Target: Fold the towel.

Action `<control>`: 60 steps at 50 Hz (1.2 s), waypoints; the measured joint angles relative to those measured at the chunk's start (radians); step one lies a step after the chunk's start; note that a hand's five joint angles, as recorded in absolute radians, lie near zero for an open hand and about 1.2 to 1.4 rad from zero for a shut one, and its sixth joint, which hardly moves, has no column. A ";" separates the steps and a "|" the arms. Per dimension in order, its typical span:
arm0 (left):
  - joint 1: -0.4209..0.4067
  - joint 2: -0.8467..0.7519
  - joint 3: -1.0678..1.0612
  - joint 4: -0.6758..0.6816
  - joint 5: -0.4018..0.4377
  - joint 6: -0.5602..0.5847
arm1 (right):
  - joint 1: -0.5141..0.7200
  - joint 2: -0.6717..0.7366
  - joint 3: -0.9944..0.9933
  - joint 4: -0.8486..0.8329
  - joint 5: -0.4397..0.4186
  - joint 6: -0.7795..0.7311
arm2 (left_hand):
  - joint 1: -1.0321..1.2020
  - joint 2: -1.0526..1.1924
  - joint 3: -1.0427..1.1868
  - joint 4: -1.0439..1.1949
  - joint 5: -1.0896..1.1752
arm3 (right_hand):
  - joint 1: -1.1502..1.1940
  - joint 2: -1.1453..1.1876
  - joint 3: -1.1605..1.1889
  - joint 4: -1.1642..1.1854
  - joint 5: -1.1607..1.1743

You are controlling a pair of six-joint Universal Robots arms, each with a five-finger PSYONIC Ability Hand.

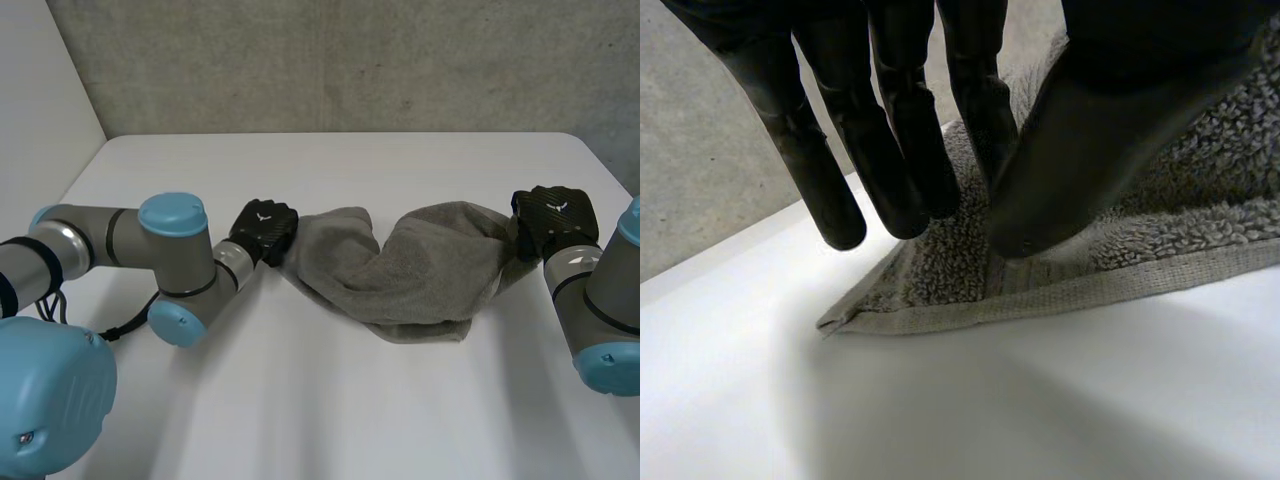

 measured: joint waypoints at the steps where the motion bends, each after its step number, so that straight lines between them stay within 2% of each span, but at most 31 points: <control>1: 0.000 -0.001 0.001 -0.001 0.001 0.000 | 0.000 0.000 0.000 0.000 0.000 0.000 | 0.017 0.020 0.016 0.021 0.019 | 0.000 0.000 0.000 0.000 0.000; 4: 0.000 -0.007 0.005 -0.011 0.004 0.000 | 0.000 0.000 0.000 0.000 0.000 0.000 | 0.059 0.092 0.096 0.103 0.065 | 0.000 0.000 0.001 0.000 0.000; 12: 0.000 -0.009 0.012 -0.036 0.006 0.000 | 0.000 0.000 0.000 0.000 0.000 0.000 | 0.073 0.108 0.115 0.122 0.077 | 0.000 0.000 0.001 0.000 0.000; 15: -0.001 -0.006 0.011 -0.037 0.003 0.000 | 0.000 -0.001 0.001 0.000 0.000 0.000 | -0.073 -0.084 -0.074 -0.079 -0.078 | 0.000 0.000 0.001 0.000 0.000; 17: -0.001 -0.002 0.010 -0.036 -0.001 0.000 | 0.000 -0.001 0.002 0.000 0.000 0.000 | -0.451 -0.468 -0.451 -0.448 -0.439 | 0.000 0.000 0.001 0.000 0.000; 18: -0.001 0.000 0.010 -0.035 -0.002 0.000 | 0.000 -0.001 0.002 0.000 0.000 -0.001 | -0.528 -0.540 -0.524 -0.531 -0.505 | 0.000 0.000 0.001 0.000 0.000; 19: -0.001 0.003 0.009 -0.034 -0.004 0.000 | 0.000 -0.001 0.003 0.000 -0.001 -0.001 | -0.594 -0.595 -0.584 -0.583 -0.556 | 0.000 0.000 0.001 0.000 0.000; 25: 0.001 0.024 0.006 -0.027 -0.009 -0.007 | 0.000 -0.001 0.004 0.000 -0.003 -0.001 | -0.676 -0.670 -0.659 -0.665 -0.696 | 0.000 0.000 0.001 0.000 0.000; 34: 0.005 0.031 0.014 0.016 -0.016 -0.012 | 0.000 0.004 0.005 0.000 -0.006 -0.005 | -0.686 -0.683 -0.675 -0.680 -0.715 | 0.000 0.000 0.001 0.000 0.000; 43: 0.005 -0.017 0.064 0.063 -0.067 -0.008 | 0.000 0.007 0.004 0.000 -0.006 -0.007 | -0.686 -0.683 -0.675 -0.680 -0.712 | 0.000 0.000 0.001 0.000 0.000; 60: 0.003 -0.075 0.146 0.001 -0.060 -0.001 | 0.003 0.013 0.001 0.000 -0.006 -0.011 | -0.680 -0.681 -0.675 -0.680 -0.674 | 0.000 0.000 0.001 0.000 0.000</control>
